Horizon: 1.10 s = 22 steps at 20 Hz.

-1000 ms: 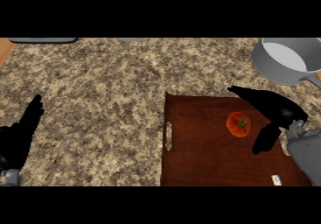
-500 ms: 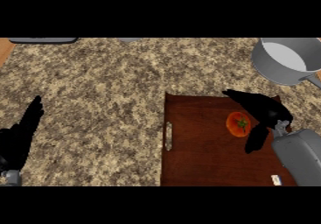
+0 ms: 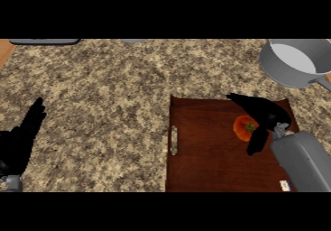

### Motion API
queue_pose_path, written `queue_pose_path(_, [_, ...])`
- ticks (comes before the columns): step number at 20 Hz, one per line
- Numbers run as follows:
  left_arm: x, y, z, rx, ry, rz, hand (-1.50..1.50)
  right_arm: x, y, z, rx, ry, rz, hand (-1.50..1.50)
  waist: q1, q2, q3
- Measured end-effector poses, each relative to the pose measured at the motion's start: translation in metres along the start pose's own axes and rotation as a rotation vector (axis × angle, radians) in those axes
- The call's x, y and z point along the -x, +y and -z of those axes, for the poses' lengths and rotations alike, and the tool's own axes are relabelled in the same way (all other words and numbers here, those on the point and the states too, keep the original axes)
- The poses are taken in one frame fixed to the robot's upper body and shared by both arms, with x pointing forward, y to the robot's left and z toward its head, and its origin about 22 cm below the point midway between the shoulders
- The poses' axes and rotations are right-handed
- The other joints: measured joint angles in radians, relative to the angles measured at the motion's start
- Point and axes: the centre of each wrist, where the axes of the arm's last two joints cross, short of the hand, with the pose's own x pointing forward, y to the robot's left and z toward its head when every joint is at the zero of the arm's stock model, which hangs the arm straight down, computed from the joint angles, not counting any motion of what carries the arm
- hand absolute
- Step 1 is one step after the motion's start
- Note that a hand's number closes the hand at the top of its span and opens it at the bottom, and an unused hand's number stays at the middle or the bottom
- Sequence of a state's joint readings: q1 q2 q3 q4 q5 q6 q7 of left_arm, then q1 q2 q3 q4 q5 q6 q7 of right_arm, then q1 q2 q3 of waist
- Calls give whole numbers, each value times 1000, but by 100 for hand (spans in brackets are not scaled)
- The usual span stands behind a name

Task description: Pick the tomato from the tray and place it in the pot

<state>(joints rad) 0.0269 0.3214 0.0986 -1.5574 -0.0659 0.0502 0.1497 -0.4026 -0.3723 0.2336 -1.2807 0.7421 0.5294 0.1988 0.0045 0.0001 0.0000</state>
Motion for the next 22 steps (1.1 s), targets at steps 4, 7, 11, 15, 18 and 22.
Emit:
queue_pose_path(4, [2, 4, 2, -4, 3, 6, 0, 2, 4, 4, -15, -35, -37, 150, 0, 0, 0])
queue_pose_path(7, [3, 0, -3, -1, -1, 5, 0, -2, 6, 9, -6, -68, -56, 150, 0, -1, -1])
queue_pose_path(11, [8, 2, -8, -6, -8, 0, 0, 1, 7, 14, 9, -82, -70, 150, 1, -1, -1])
queue_pose_path(15, [8, 4, -7, 0, -3, 3, 0, -4, 3, 19, 30, -22, -21, 150, 5, 0, 0])
queue_pose_path(18, [3, 1, -4, 12, -12, 0, 0, -8, -14, 32, 97, 159, 93, 150, 18, 6, 0])
queue_pose_path(22, [-3, -4, 1, 32, -28, 5, 0, -22, -41, 49, 188, 403, 242, 150, 39, 15, 0])
